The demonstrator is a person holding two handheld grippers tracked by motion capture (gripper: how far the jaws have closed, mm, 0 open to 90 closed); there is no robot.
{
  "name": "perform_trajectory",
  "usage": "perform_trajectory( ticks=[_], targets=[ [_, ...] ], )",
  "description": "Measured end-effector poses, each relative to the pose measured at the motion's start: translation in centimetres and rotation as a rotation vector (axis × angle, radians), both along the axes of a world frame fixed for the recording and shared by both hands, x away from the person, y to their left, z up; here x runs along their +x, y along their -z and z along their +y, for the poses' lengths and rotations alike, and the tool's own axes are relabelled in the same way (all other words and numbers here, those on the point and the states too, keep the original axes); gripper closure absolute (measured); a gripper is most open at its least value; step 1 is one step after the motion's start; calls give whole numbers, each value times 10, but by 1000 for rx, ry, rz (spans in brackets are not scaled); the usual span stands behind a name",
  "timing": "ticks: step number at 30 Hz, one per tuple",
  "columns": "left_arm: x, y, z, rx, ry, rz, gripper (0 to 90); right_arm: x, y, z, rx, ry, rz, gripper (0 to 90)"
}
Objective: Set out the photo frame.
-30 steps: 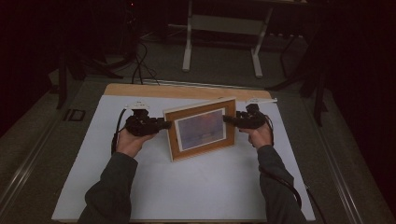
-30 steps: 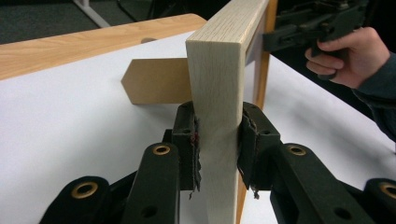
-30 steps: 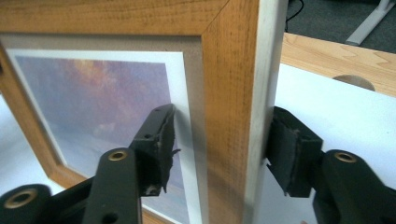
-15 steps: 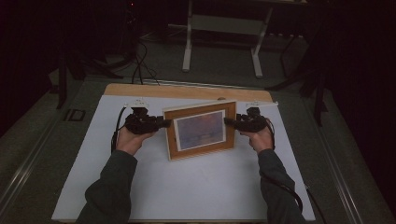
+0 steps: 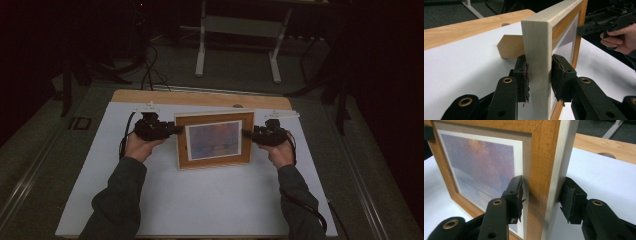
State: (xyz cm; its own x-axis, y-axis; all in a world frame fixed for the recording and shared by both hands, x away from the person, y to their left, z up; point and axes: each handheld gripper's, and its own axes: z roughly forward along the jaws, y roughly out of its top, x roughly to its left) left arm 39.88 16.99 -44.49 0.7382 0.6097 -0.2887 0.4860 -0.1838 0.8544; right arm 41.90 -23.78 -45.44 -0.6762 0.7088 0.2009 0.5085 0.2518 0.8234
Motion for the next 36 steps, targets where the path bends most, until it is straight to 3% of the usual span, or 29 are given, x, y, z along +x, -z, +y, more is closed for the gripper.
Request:
perform_trajectory(
  ticks=[15,36],
  targets=[
    [10,1,1,-26,-4,7,663,-16,0,-1,-7,17,-8,612],
    [9,0,2,-29,-34,33,660,-18,1,0,9,7,-4,621]
  ],
)
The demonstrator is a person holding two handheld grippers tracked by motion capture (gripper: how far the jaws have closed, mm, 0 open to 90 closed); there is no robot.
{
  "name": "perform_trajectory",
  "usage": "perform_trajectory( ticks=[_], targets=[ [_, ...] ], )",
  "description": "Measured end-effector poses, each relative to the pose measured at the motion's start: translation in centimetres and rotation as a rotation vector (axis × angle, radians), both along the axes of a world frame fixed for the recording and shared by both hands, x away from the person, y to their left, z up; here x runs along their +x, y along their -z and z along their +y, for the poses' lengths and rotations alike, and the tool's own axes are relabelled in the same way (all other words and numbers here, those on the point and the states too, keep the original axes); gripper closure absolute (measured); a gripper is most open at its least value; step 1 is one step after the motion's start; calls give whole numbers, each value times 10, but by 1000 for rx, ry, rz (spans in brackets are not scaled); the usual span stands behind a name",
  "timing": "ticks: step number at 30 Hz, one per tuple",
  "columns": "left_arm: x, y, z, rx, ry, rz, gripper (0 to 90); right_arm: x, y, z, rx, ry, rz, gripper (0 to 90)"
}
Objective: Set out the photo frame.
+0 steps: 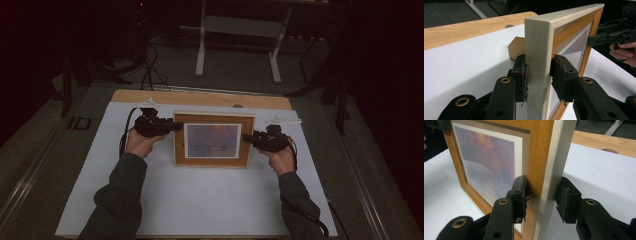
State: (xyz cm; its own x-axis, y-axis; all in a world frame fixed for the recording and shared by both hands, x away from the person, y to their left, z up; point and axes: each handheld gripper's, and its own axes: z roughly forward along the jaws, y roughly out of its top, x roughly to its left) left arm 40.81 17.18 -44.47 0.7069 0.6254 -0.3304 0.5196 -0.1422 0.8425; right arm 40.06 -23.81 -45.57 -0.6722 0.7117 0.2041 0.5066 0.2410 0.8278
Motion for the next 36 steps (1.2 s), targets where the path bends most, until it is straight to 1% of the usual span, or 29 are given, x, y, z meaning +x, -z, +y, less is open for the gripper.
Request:
perform_trajectory(
  ticks=[6,7,8,9,10,13,15,17,19,23,24,27,32,34,36],
  targets=[
    [-1,-1,-1,17,-8,3,651,0,0,0,-2,-1,-3,614],
    [-1,-1,-2,22,-10,7,643,0,0,0,-2,0,-3,605],
    [-2,0,-2,39,-13,11,625,0,0,0,-6,3,-5,591],
    [-2,1,-3,46,-12,14,600,0,0,0,-13,7,-7,573],
    [-2,1,-3,52,-10,13,596,0,0,0,-13,8,-7,566],
    [-4,1,-3,50,-20,14,559,-1,0,-3,-16,15,0,525],
    [-7,-1,-4,70,-39,10,535,-1,0,-5,-21,14,6,508],
    [-9,-3,-3,76,-48,5,515,-2,0,-6,-27,16,11,498],
    [-12,-5,-2,92,-68,-2,500,-3,-1,-7,-26,12,8,489],
    [-17,-8,1,105,-89,-11,479,-6,-3,-10,-22,7,7,478],
    [-19,-9,3,102,-93,-14,476,-7,-4,-11,-22,4,6,475],
    [-24,-11,7,112,-110,-22,465,-9,-6,-13,-21,2,6,470],
    [-36,-14,15,135,-159,-28,459,-12,-7,-18,-28,1,13,454],
    [-43,-13,18,139,-175,-32,456,-14,-6,-21,-30,3,21,429],
    [-51,-9,22,153,-197,-40,437,-16,-4,-25,-36,8,41,396]
  ],
)
